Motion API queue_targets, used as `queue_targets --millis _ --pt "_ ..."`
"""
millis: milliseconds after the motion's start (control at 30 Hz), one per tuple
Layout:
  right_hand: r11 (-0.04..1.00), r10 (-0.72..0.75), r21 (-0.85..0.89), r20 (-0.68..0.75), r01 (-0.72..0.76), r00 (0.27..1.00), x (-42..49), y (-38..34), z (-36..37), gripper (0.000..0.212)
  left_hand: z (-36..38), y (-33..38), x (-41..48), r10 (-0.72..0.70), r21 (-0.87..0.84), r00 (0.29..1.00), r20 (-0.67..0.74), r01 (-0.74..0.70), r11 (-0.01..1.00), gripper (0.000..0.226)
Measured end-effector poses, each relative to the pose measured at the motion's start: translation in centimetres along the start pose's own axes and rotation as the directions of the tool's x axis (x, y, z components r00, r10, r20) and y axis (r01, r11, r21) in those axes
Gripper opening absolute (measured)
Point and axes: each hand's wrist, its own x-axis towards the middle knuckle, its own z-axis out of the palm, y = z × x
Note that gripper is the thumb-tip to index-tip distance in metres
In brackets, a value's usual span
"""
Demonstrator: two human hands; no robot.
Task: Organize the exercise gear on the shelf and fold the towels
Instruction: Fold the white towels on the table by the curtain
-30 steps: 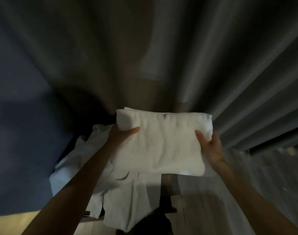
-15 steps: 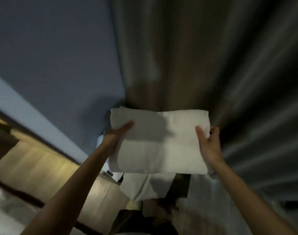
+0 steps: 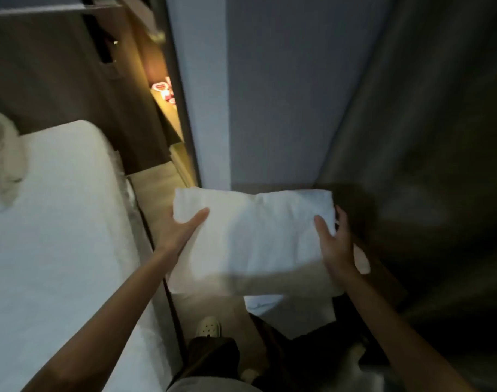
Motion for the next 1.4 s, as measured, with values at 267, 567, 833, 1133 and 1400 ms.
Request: queue_targets --millis 267,567,833,1133,1400 --pt "0.997 -0.065 -0.009 0.299 0.071 0.952 0.8 -4.2 12.5 0.054 -11.9 -2.1 3.1 0.032 0.123 0.970 -0.243 -0.002 0.992 0.079" --pt "0.999 -0.037 0.022 0.522 0.029 0.852 6.1 -8.8 29.1 0.050 -21.9 -1.7 13.7 0.051 0.164 0.921 -0.387 0.014 0.986 0.077" --pt "0.999 -0.013 0.042 0.586 -0.014 0.811 11.6 -13.7 41.9 0.049 -28.6 -0.2 25.1 0.002 0.140 0.897 -0.443 0.067 0.988 0.079" --pt "0.992 -0.123 0.048 0.520 0.116 0.845 19.2 -19.8 54.0 0.043 -32.1 1.1 38.8 0.003 0.092 0.851 -0.526 0.053 0.994 0.080" --pt "0.997 -0.059 -0.022 0.439 0.076 0.896 30.4 -22.5 62.9 0.046 -30.2 4.9 54.4 0.019 0.177 0.854 -0.520 0.086 0.980 0.081"
